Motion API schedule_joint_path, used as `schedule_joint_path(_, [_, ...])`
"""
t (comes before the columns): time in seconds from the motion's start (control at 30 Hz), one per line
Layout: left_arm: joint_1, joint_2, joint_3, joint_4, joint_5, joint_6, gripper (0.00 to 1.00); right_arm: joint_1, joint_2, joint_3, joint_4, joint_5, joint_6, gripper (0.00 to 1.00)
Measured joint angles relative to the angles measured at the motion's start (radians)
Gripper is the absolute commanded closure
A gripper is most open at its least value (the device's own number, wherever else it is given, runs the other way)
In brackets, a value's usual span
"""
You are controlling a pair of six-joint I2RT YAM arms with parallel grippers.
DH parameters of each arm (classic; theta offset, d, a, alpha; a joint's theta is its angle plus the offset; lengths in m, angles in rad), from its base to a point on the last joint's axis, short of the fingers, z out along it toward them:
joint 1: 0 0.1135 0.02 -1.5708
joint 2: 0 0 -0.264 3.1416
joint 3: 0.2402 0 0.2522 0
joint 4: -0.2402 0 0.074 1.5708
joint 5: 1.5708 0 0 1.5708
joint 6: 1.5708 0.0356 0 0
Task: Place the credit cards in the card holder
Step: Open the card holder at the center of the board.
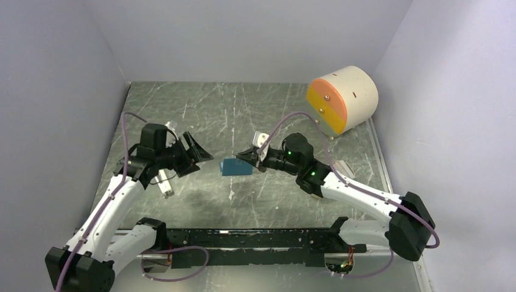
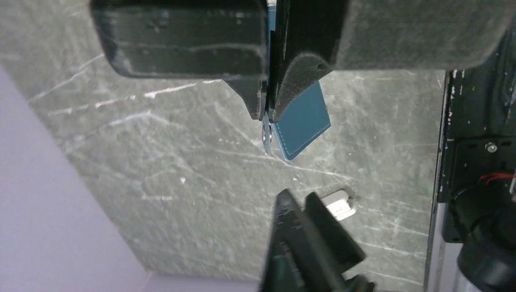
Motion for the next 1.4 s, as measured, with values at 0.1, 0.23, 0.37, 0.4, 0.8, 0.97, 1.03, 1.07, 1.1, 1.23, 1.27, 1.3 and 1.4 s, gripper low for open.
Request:
schedule_joint_path(0.1, [0.096,0.017,0.026,0.001,0.102,0.014,0.17,0.0,-0.036,0.0,-0.005,-0.048,-0.066,1.0])
schedule_joint_path(0.23, [0.151,0.033,0.026,0.026,0.257,0.015,0.15,0.0,-0.096,-0.002,0.013,-0.086,-0.117,1.0])
schedule_joint_path(0.37, [0.152,0.047,-0.014,0.107,0.407,-0.009,0.11,0.0,-0.146,-0.003,0.055,-0.129,-0.134,1.0])
schedule_joint_path(0.4, [0.153,0.049,-0.028,0.125,0.435,-0.018,0.1,0.0,-0.151,-0.002,0.063,-0.14,-0.135,1.0])
schedule_joint_path(0.8, [0.153,0.048,-0.219,0.381,0.612,-0.191,0.13,0.002,-0.154,-0.002,0.136,-0.222,-0.117,1.0])
schedule_joint_path(0.97, [0.148,0.041,-0.28,0.5,0.657,-0.296,0.18,0.004,-0.135,0.003,0.171,-0.229,-0.103,1.0])
schedule_joint_path(1.03, [0.14,0.036,-0.293,0.554,0.667,-0.338,0.21,0.006,-0.126,0.004,0.181,-0.231,-0.099,1.0])
schedule_joint_path(1.07, [0.135,0.035,-0.295,0.573,0.67,-0.354,0.24,0.006,-0.124,0.004,0.183,-0.231,-0.097,1.0])
schedule_joint_path(1.1, [0.129,0.035,-0.296,0.592,0.671,-0.369,0.28,0.006,-0.121,0.004,0.188,-0.231,-0.096,1.0])
schedule_joint_path(1.23, [0.095,0.034,-0.298,0.657,0.674,-0.425,0.51,0.006,-0.113,0.005,0.203,-0.231,-0.092,1.0])
schedule_joint_path(1.27, [0.092,0.034,-0.298,0.665,0.675,-0.433,0.58,0.006,-0.112,0.005,0.206,-0.231,-0.092,1.0])
schedule_joint_path(1.3, [0.091,0.034,-0.298,0.671,0.674,-0.435,0.65,0.006,-0.112,0.005,0.207,-0.231,-0.092,1.0])
schedule_joint_path(1.4, [0.09,0.034,-0.297,0.669,0.669,-0.431,0.87,0.007,-0.113,0.002,0.211,-0.222,-0.092,0.96])
